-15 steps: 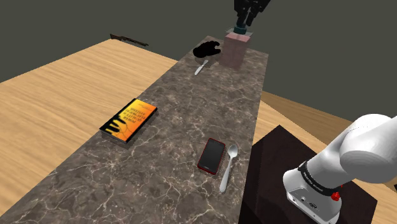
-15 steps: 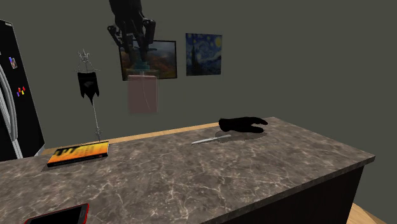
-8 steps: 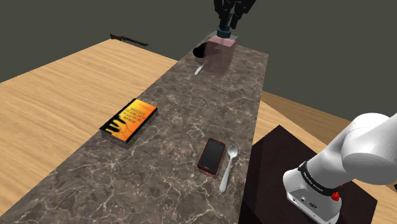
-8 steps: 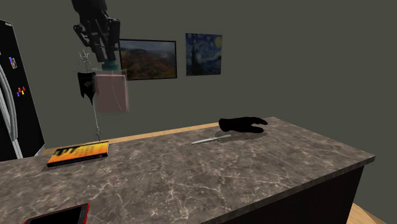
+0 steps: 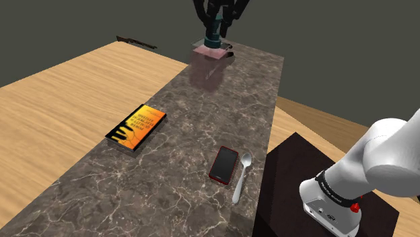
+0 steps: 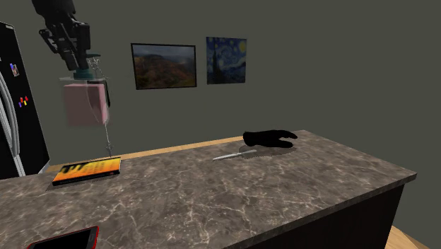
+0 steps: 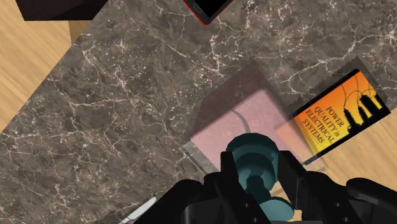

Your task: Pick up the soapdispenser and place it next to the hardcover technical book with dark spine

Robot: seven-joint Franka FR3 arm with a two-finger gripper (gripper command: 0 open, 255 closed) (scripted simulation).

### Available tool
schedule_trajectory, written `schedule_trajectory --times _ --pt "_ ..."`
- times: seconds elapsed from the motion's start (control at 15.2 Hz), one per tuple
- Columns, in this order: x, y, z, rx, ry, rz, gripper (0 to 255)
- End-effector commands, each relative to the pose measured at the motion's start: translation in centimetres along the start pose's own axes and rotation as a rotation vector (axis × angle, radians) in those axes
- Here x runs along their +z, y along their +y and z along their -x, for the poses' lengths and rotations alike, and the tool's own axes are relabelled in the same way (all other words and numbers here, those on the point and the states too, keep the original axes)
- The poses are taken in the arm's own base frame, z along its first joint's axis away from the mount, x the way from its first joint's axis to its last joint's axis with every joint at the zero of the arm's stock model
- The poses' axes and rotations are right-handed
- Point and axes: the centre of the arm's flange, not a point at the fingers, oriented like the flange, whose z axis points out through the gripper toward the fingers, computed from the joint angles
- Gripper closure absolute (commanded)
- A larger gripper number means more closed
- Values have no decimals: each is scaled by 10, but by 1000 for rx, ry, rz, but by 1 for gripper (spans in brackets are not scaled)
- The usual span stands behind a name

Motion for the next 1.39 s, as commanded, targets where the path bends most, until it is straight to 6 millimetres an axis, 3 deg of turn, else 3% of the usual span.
schedule_trajectory --times 0.0,0.46,0.53,1.32 --pt "-5 -28 6 2 0 -1 255" --pt "-15 -115 34 2 0 -1 255" --pt "-18 -135 40 2 0 -1 255" --pt "45 -140 49 2 0 -1 255"
